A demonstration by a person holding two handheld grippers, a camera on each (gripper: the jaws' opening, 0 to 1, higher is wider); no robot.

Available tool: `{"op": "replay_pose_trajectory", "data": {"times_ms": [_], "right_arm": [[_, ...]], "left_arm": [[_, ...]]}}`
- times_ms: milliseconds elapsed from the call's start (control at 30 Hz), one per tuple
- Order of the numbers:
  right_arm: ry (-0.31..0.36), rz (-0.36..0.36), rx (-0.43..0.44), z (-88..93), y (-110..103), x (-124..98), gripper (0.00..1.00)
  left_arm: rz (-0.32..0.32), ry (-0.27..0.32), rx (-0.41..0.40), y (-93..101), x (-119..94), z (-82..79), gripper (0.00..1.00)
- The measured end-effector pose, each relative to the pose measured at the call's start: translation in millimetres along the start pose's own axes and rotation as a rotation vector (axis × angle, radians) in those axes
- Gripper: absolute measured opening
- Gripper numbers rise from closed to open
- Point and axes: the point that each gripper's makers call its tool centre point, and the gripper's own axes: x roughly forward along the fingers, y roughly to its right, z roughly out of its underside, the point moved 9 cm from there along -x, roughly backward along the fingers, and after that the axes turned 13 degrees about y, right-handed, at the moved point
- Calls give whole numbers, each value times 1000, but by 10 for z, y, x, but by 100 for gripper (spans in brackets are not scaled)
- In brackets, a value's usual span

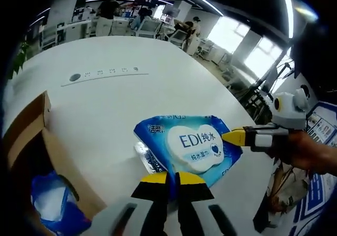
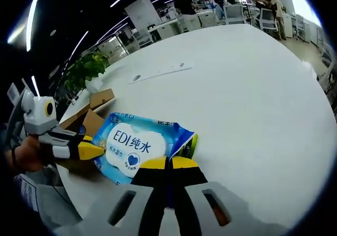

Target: Operate the shoe box by opening the lid, removing the specified soft item, and placing it in the target area until the item is outside and the box remains undamaged.

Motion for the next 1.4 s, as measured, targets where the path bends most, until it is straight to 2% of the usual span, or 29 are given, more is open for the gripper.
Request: {"op": "replay_pose_trajectory", "data": {"times_ms": [300,433,600,833,933,1033,1133,1233,1300,1400], "right_arm": [[-26,7,-10,66,29,78,0],[-29,13,-12,75,43,112,0],[-34,34,-10,107,67,137,0],[-23,43,-2,133,79,135,0],[-24,48,-1,138,82,128,0],[-26,53,10,151,86,125,1],[-23,53,14,152,67,110,1],[-23,55,12,152,56,102,1],[-23,60,19,152,59,97,1],[-23,64,15,146,50,77,1]], "left_arm": [[-17,-39,-9,-64,83,85,5],[-28,-49,9,-54,105,84,5],[-24,-99,28,-45,157,121,7],[-39,-108,56,-41,151,144,9],[-51,-95,60,-41,137,129,11],[-66,-96,100,-46,115,132,15],[-106,-76,124,-67,62,102,15],[-104,-55,137,-63,12,51,15],[-85,-59,118,-82,-1,48,15],[-93,-46,91,-121,-42,23,15]]}}
